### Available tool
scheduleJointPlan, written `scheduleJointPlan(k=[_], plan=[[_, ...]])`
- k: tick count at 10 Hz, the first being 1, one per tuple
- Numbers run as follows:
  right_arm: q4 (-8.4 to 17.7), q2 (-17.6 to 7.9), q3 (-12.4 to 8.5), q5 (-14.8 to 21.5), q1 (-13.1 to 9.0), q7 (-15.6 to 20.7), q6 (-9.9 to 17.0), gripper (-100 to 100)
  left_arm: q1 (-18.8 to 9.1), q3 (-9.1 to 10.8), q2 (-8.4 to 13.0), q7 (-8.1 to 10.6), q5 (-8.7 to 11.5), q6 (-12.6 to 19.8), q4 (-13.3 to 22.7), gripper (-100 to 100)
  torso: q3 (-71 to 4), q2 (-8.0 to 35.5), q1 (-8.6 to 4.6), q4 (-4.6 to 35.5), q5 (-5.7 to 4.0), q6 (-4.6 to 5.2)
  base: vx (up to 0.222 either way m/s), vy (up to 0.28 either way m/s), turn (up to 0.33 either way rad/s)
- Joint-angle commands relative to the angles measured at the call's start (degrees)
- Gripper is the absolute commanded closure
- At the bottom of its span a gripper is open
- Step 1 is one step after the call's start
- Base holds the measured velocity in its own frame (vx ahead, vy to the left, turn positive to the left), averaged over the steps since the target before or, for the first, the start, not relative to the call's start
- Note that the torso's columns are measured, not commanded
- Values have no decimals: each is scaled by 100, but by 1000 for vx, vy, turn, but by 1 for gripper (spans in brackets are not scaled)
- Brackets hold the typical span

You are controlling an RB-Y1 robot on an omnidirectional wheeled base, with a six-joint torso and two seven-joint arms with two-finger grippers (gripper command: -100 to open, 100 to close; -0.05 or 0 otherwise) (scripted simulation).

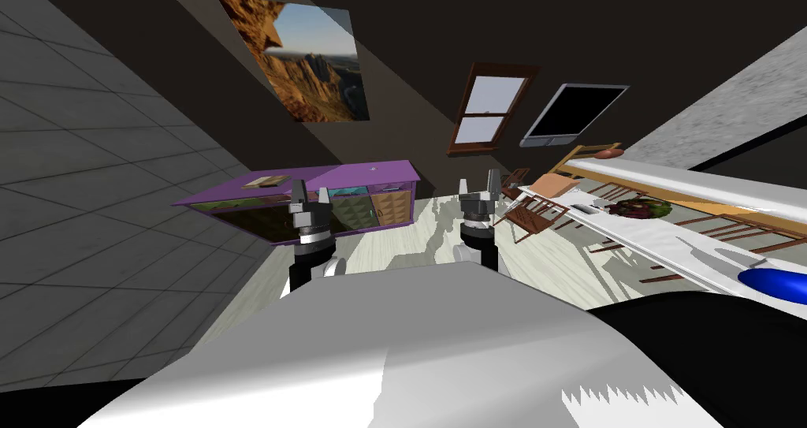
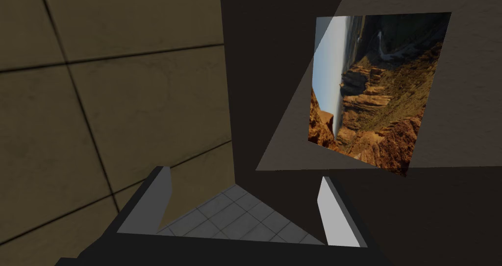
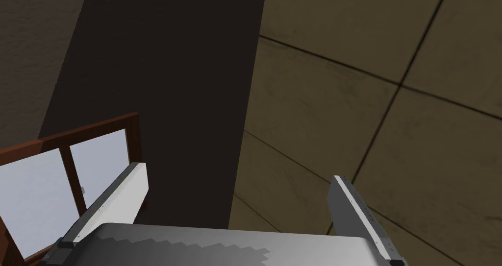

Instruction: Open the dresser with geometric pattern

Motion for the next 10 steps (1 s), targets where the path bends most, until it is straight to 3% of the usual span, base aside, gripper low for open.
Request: scheduleJointPlan(k=[1,9,10], plan=[[0,0,0,0,0,0,0,0,0,0,0,0,0,0,0,0,-467,232,0,235,0,0,0,0,0],[-2,0,0,0,0,0,-1,0,0,0,0,0,0,-1,-2,0,-7073,3539,0,3537,0,0,0,0,0],[-2,0,0,0,0,0,-1,0,-21,7,162,5,7,-85,125,-100,-7919,3962,0,3960,0,0,35,-10,-14]])
